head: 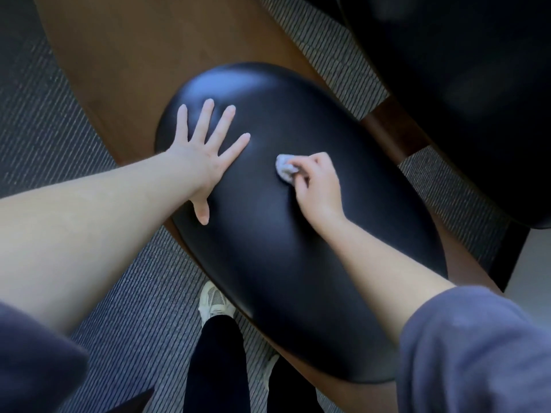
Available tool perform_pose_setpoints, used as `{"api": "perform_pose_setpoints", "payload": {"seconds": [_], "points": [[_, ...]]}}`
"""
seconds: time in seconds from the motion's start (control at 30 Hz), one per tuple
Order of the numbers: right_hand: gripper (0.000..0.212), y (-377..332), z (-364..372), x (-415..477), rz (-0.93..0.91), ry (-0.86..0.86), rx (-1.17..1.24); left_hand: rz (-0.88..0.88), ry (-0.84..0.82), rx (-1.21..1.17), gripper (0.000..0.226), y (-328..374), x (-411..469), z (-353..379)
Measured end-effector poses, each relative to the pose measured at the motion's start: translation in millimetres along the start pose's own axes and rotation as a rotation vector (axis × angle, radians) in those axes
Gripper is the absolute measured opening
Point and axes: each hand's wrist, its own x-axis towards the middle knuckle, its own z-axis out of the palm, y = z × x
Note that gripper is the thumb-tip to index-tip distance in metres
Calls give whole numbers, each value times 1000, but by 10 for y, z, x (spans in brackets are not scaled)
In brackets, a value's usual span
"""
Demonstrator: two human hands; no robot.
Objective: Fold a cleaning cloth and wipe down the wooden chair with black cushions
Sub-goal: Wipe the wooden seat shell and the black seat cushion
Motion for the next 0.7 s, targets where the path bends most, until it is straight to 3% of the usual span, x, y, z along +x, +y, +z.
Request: {"api": "perform_pose_setpoints", "payload": {"seconds": [0.1, 0.4, 0.57, 0.7], "points": [[28, 128, -82, 368, 146, 98, 2, -27, -86, -26, 167, 4, 56, -46], [28, 515, -331, 991, 323, 259, -34, -24, -163, -24, 164, -5, 153, -25], [29, 727, -521, 1173, 586, 270, -55, -14, -175, -47, 164, -16, 177, -2], [25, 775, -613, 1183, 687, 218, -15, 1, -172, -66, 165, -31, 176, 19]]}}
